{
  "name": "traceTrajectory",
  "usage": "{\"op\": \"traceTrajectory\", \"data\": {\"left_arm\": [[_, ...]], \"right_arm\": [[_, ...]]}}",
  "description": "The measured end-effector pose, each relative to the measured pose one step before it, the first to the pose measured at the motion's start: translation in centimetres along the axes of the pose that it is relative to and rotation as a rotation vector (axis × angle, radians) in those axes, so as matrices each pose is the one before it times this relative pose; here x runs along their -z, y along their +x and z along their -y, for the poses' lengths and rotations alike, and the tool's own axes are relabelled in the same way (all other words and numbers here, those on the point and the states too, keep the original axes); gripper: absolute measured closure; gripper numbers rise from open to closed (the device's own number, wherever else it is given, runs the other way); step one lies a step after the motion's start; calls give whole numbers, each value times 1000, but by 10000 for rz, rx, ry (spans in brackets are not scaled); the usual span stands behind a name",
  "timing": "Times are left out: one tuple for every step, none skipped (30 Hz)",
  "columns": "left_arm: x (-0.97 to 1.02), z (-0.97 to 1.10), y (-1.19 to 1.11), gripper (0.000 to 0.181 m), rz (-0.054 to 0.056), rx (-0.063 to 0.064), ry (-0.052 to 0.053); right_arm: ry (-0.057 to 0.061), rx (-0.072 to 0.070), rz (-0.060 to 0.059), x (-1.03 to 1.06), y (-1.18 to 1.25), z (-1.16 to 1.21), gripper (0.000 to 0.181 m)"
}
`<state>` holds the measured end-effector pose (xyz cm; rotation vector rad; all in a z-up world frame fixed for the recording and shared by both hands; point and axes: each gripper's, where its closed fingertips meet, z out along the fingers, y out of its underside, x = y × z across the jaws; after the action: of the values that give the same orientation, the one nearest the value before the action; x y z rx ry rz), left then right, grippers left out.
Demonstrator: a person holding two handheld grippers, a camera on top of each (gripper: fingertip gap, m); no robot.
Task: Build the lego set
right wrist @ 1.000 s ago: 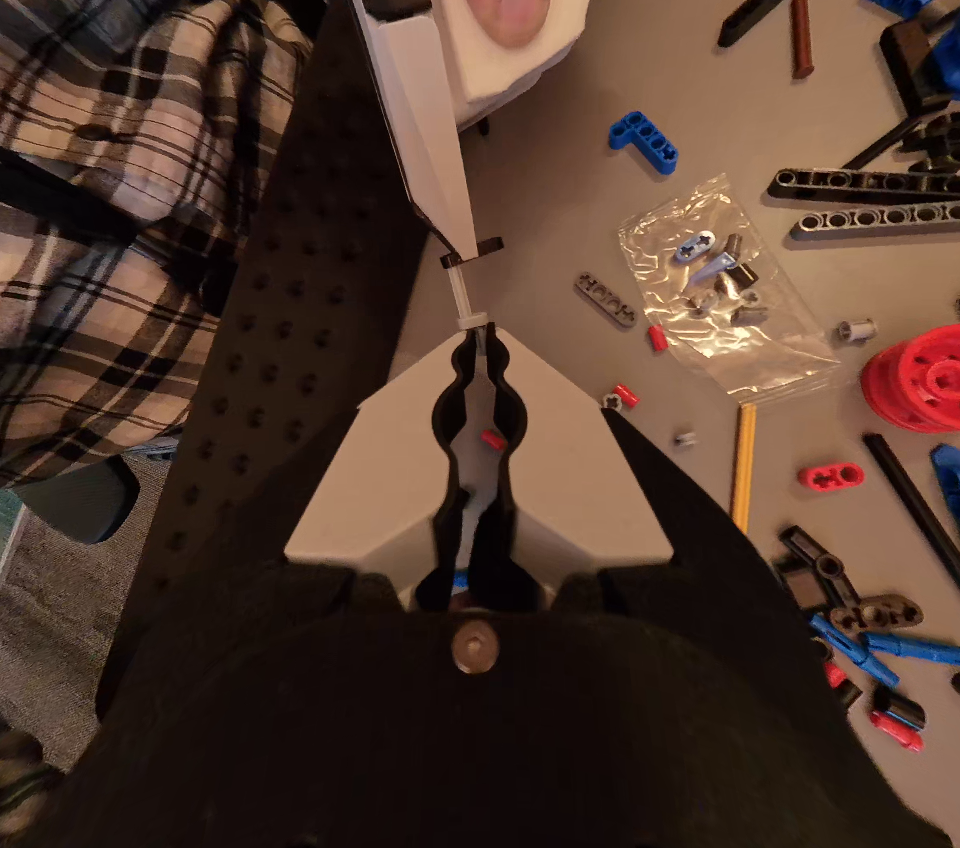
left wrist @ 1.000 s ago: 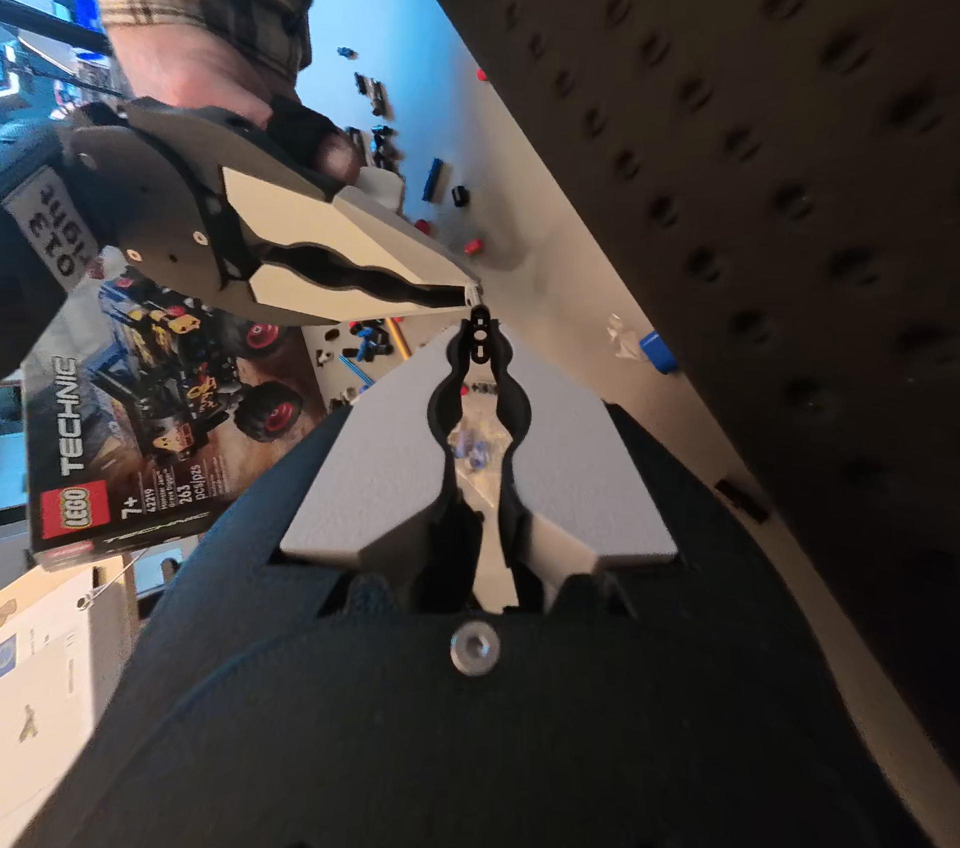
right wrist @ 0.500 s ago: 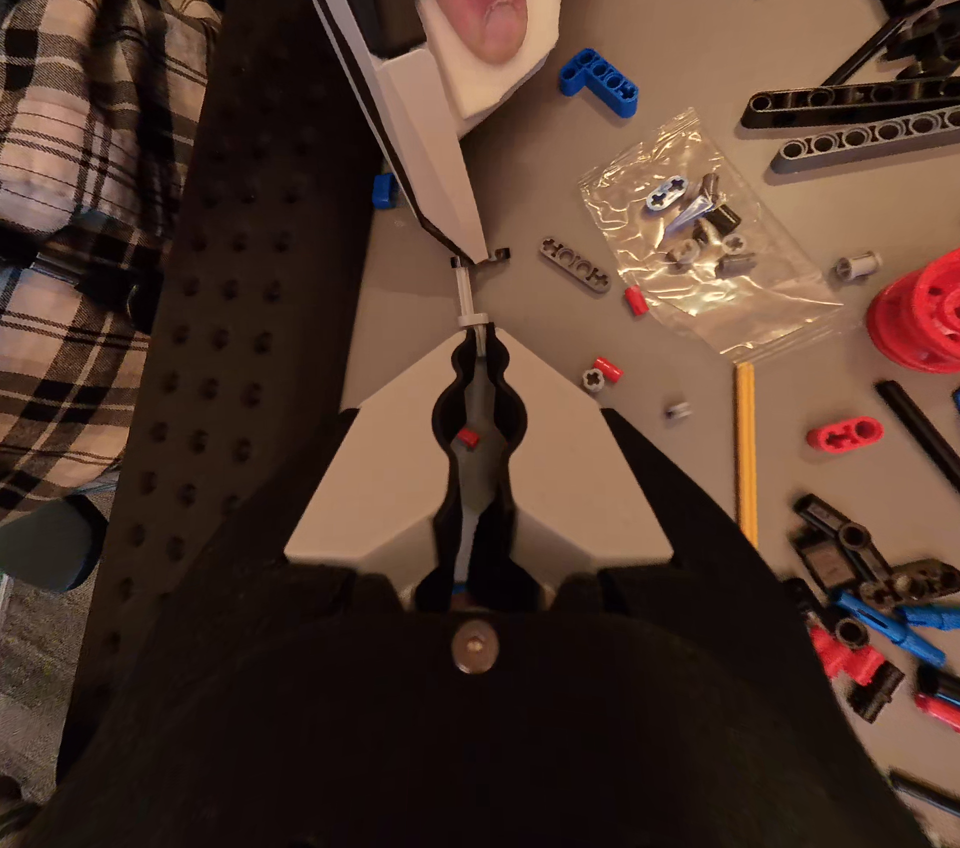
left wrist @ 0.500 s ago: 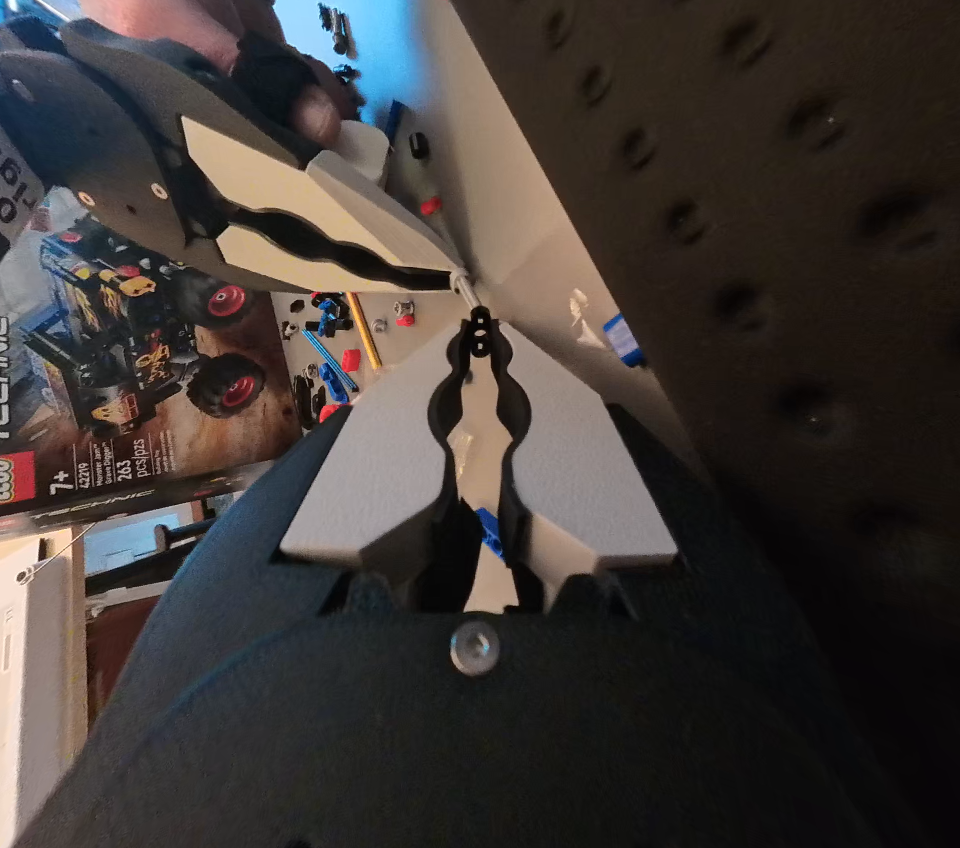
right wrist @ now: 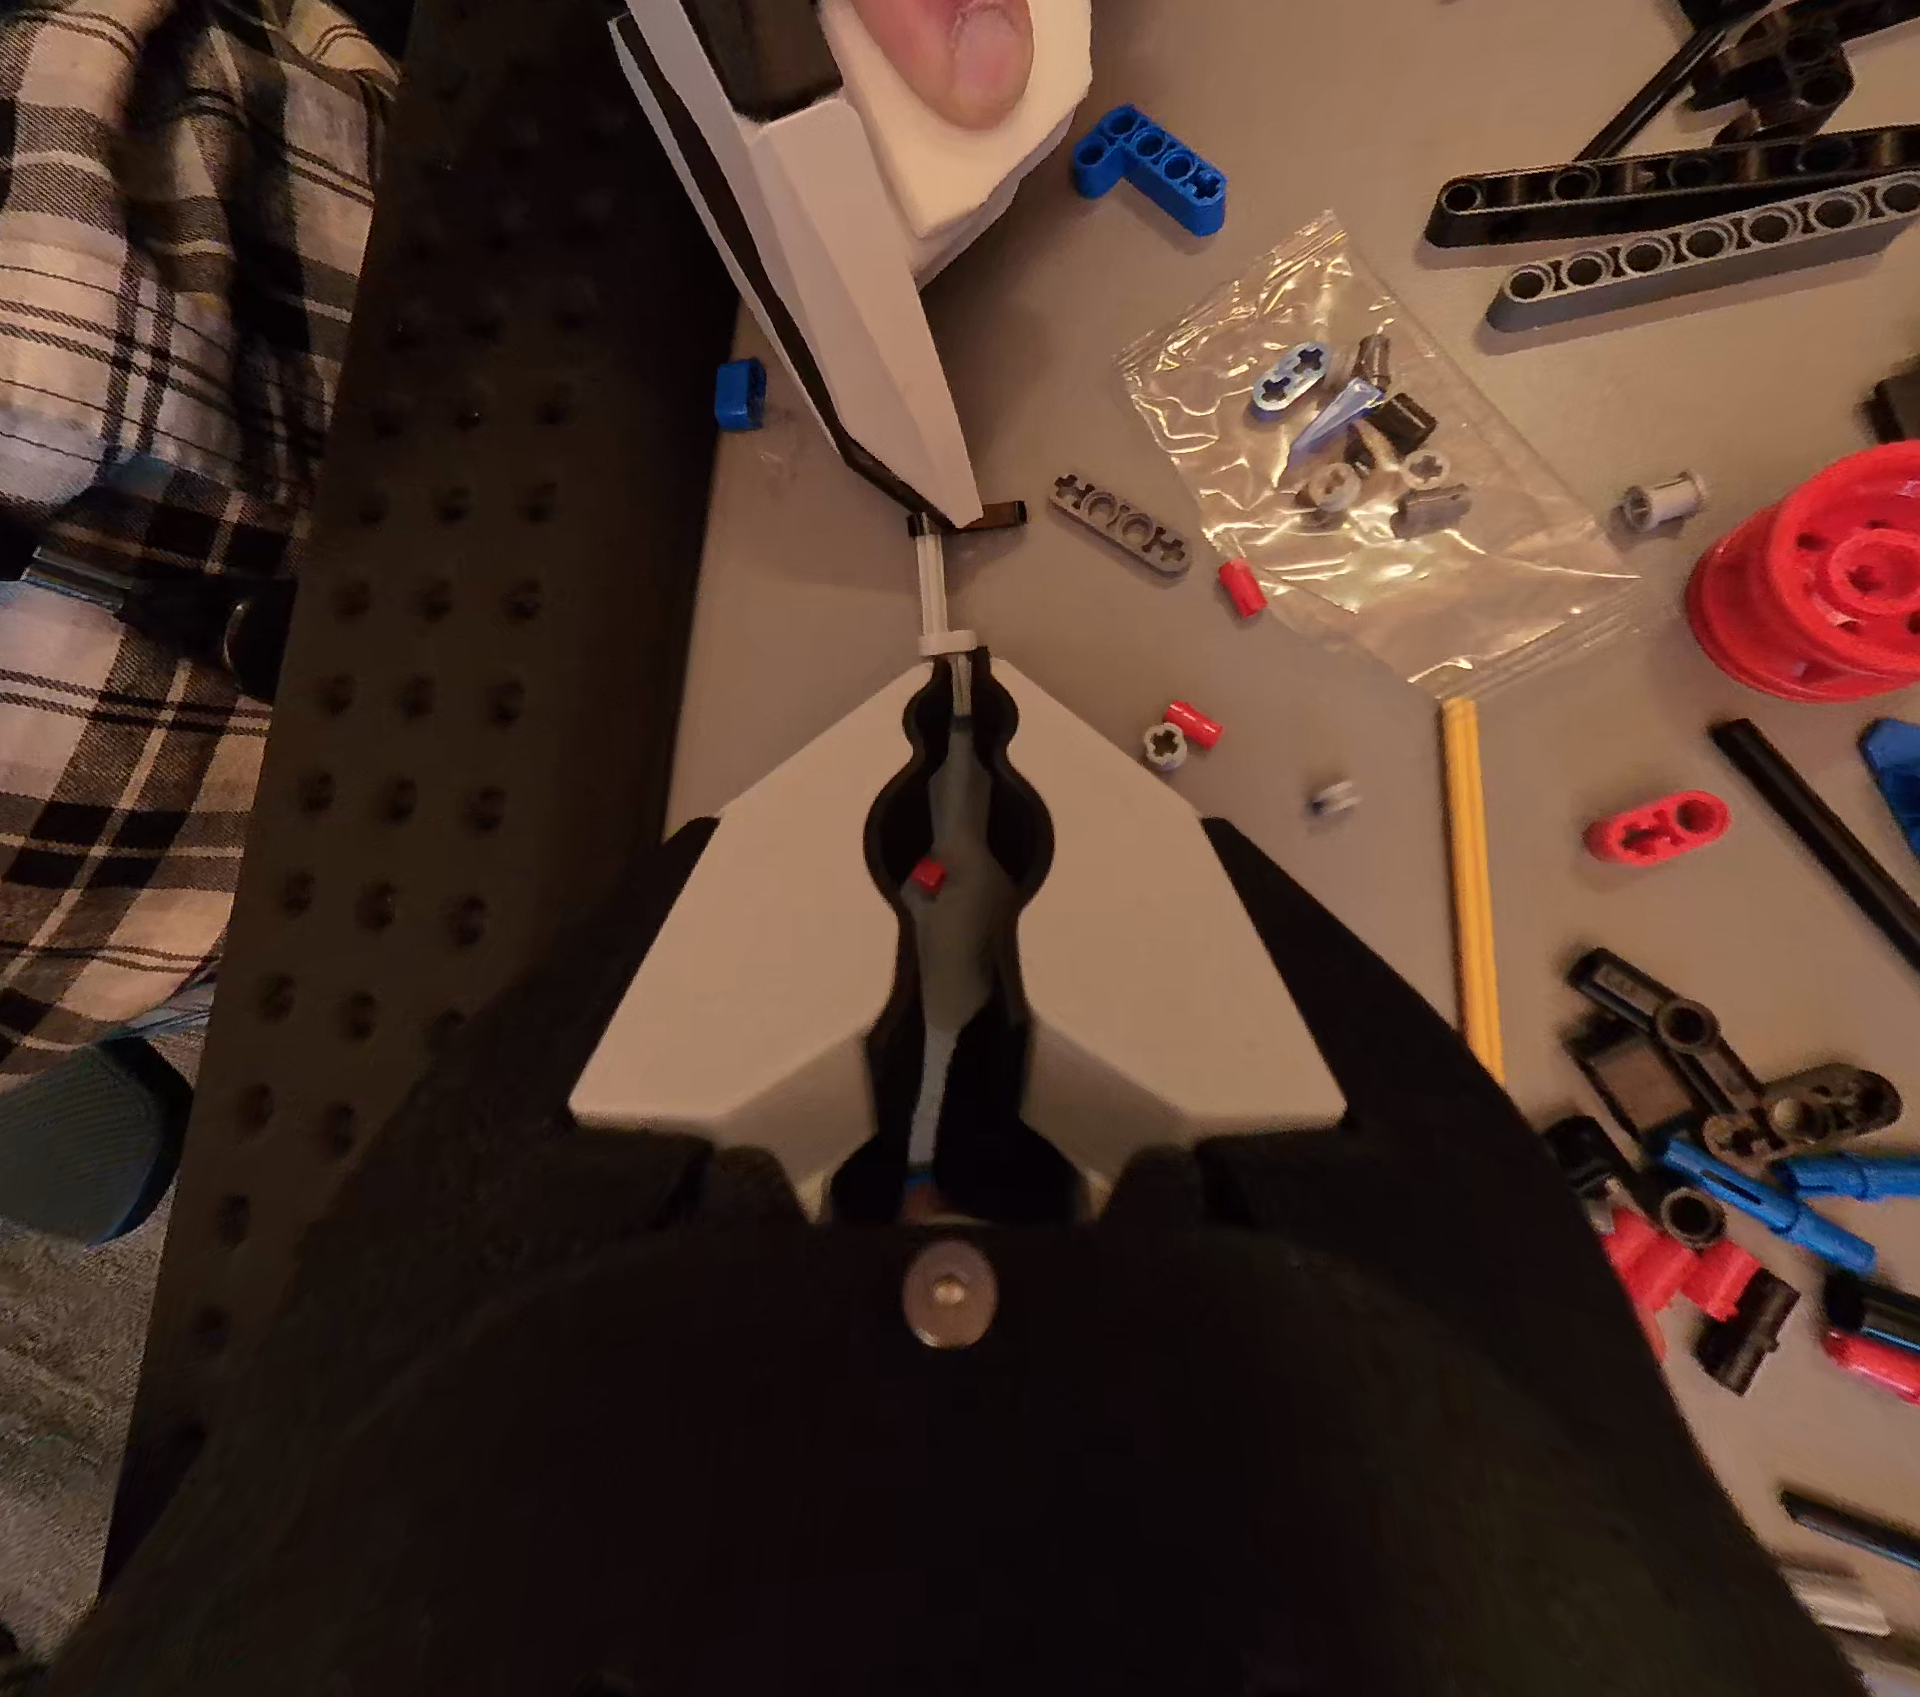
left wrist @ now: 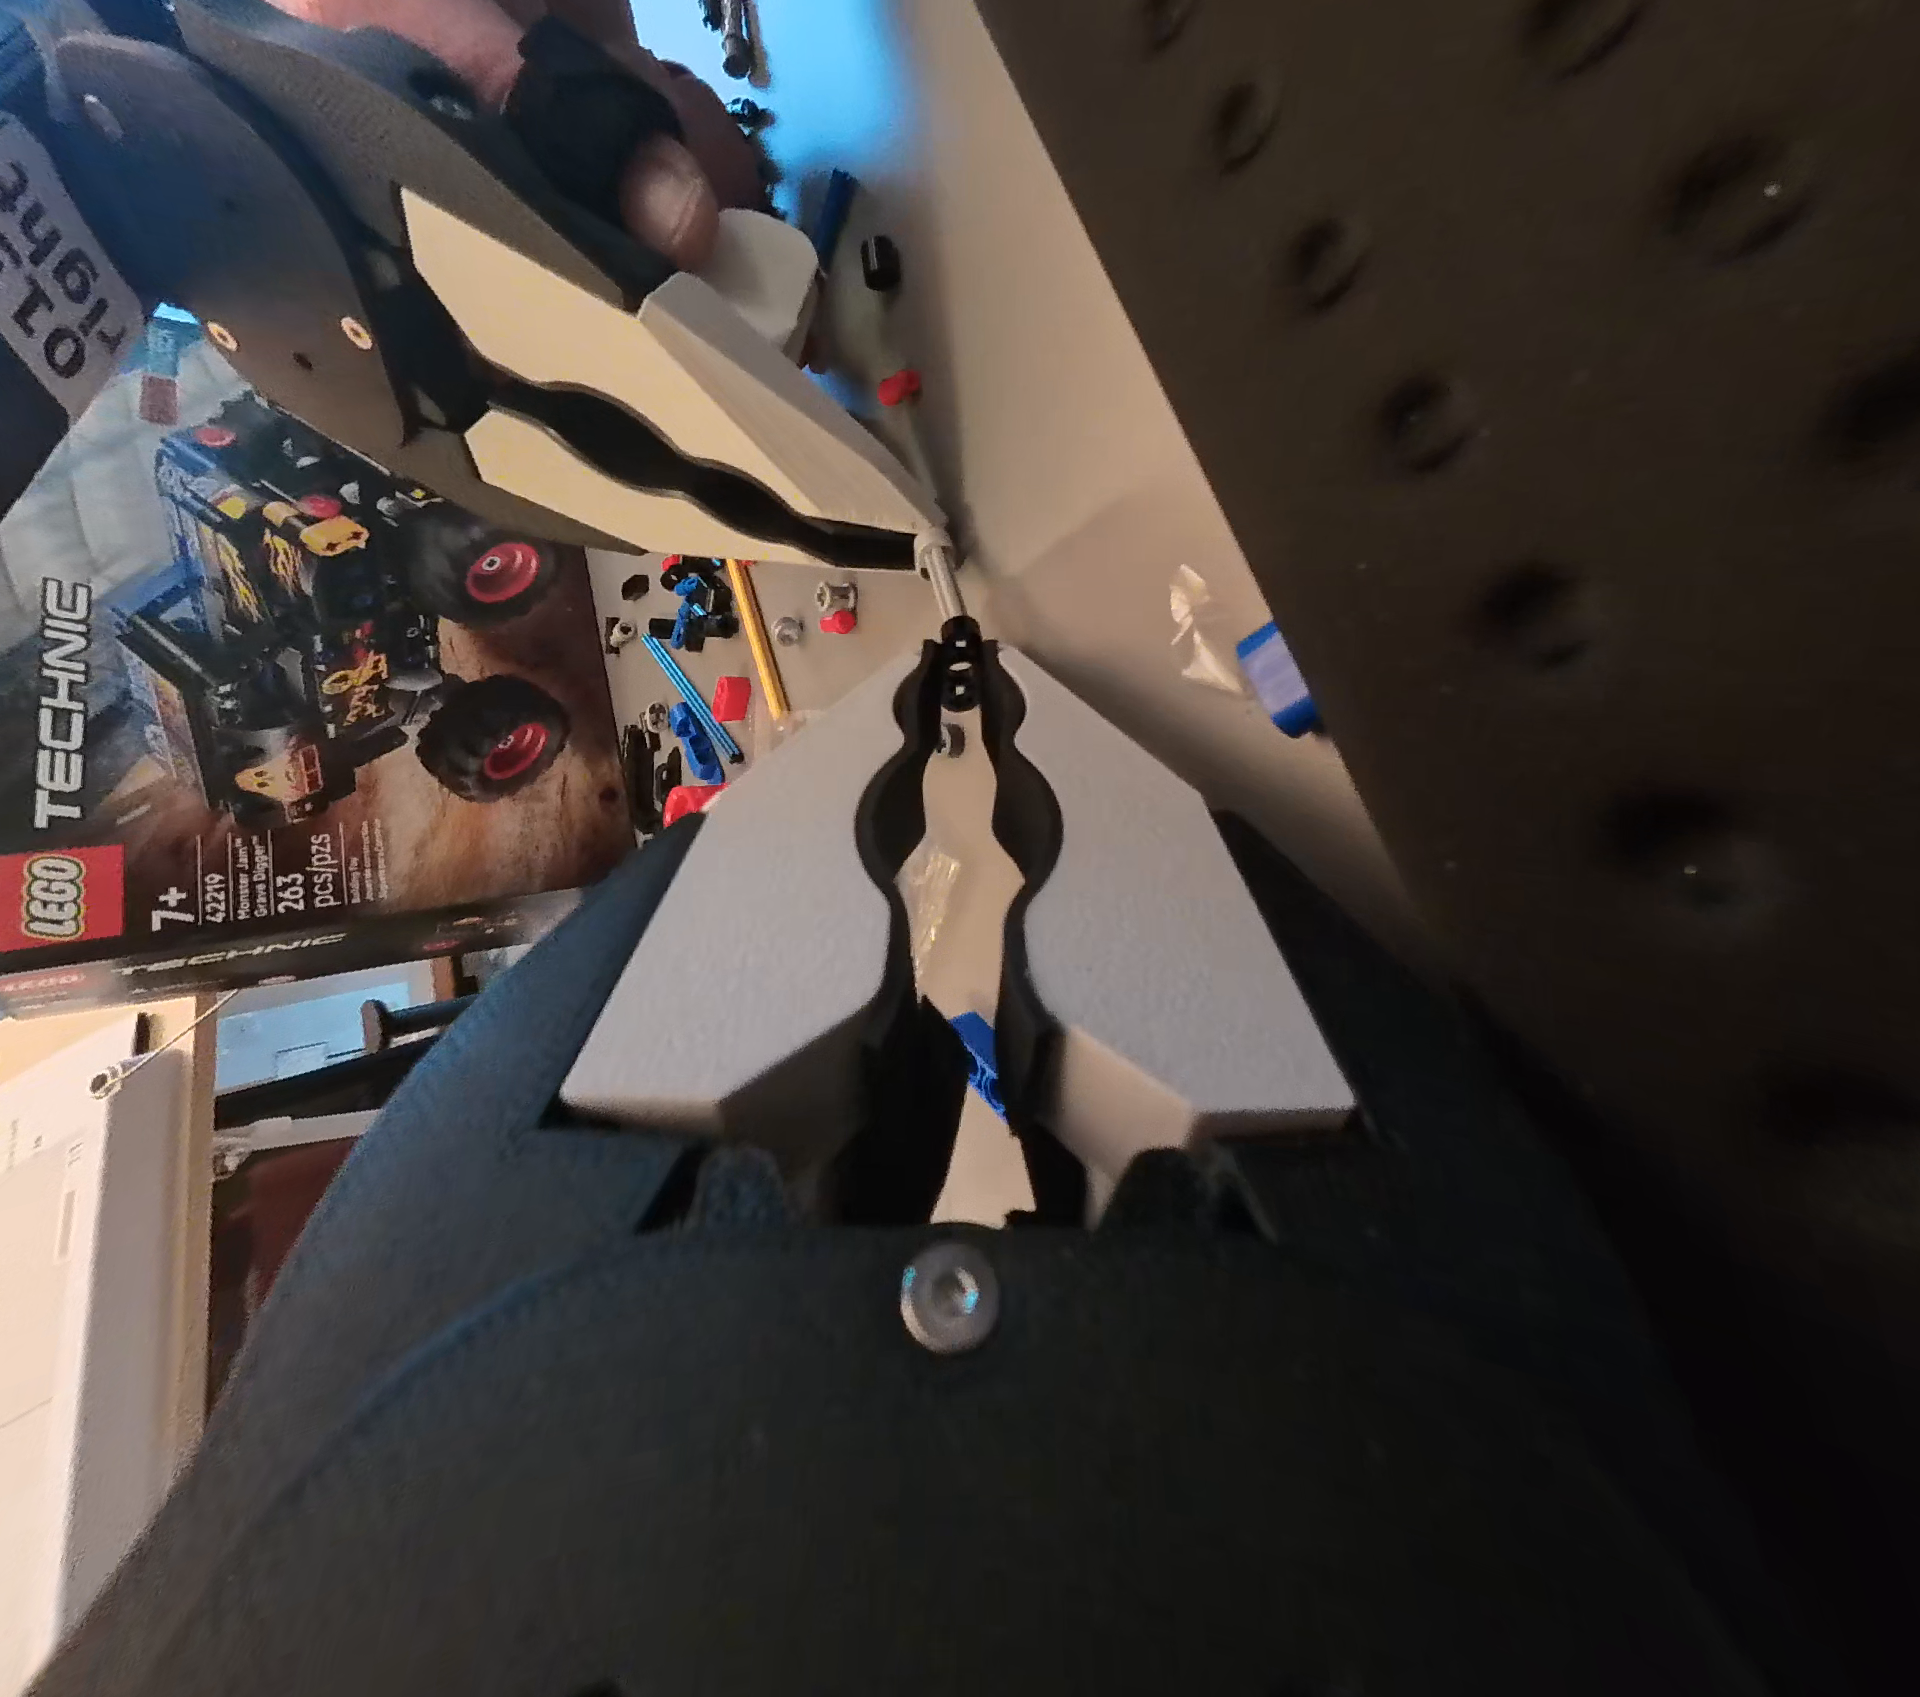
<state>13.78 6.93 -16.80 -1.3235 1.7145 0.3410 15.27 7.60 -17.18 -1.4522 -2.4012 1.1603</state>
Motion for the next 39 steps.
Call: {"op": "traceTrajectory", "data": {"left_arm": [[-17,13,-4,176,27,-34,-19],[-25,-24,-42,176,29,34,-31],[-47,-54,-58,176,62,60,-22],[-54,-92,-79,176,77,-6,-54],[-43,-85,-86,176,43,9,-54],[-31,-100,-86,176,22,90,-35],[-42,-109,-96,176,48,56,-18],[-40,-118,-114,176,72,25,-36],[-1,38,-68,176,32,20,21],[40,160,-8,176,-15,44,103],[20,35,-33,176,15,21,39],[-13,-64,-101,176,35,62,-3],[-19,-11,-70,176,6,85,27],[4,26,-57,176,7,8,31],[-10,-12,-30,176,19,-7,-10],[-27,-27,46,176,-17,33,-7],[-21,-2,95,176,-54,14,12],[-10,-13,40,176,-10,-37,-15],[-41,-63,9,176,-15,-21,-48],[-44,-39,88,176,-60,-9,-34],[5,19,-6,176,-16,-40,-10],[-11,8,-8,176,-11,23,-25],[-49,94,20,176,0,26,29],[-73,121,16,176,-1,-69,15],[-103,184,24,176,-42,1,38],[-96,168,42,176,-26,-32,16],[-24,41,1,176,15,-42,-7],[-1,-26,-17,176,-2,64,22],[3,-72,-27,176,-41,102,0],[3,-83,-38,176,-38,59,-39],[-14,-37,-32,176,12,-5,-11],[-18,-13,-29,176,18,1,-2],[-28,-41,-39,176,-14,22,-17],[-10,2,-10,176,-32,43,15],[-5,11,2,176,5,12,8],[5,28,13,176,28,-79,-14],[-17,80,27,176,8,-69,8],[-106,112,2,176,-7,-46,13],[-56,26,18,176,-46,-88,-45]], "right_arm": [[9,-3,-42,15,51,3,180],[8,-4,-39,16,46,1,180],[13,-19,-34,33,72,-11,180],[13,-26,-27,28,62,-3,180],[11,-10,-22,13,42,1,180],[19,-8,-17,14,21,14,180],[22,-11,-27,-4,46,26,180],[22,-17,-34,18,60,21,180],[13,-13,-28,11,49,4,180],[1,4,-16,3,7,-10,180],[10,1,-27,3,41,4,180],[18,-8,-42,10,74,25,180],[14,-7,-32,11,60,5,180],[1,11,-9,6,18,8,180],[2,5,-5,4,6,-5,180],[4,4,-13,8,23,-4,180],[2,6,-10,4,13,-4,180],[5,9,-17,1,12,-5,180],[9,-4,-25,16,27,3,180],[3,1,-18,3,20,-3,180],[2,16,-17,5,6,0,180],[5,1,-8,-11,2,-4,180],[4,4,-21,-48,11,46,180],[-2,37,5,-90,-36,73,180],[-9,14,54,-179,-140,125,180],[-43,63,14,-135,-110,79,179],[6,21,19,-14,-28,13,180],[20,-11,12,-2,35,7,180],[-12,23,-42,-7,75,29,180],[-1,17,-48,-10,86,43,180],[11,17,-32,4,62,20,180],[12,10,-36,-4,53,10,180],[9,3,-44,3,64,33,180],[-5,8,-24,-8,8,24,180],[-6,11,-14,-4,0,6,180],[-13,34,-9,-17,-20,20,180],[-9,47,22,-45,-68,48,180],[50,0,67,-89,-105,199,180],[-46,65,-28,-17,18,10,180]]}}
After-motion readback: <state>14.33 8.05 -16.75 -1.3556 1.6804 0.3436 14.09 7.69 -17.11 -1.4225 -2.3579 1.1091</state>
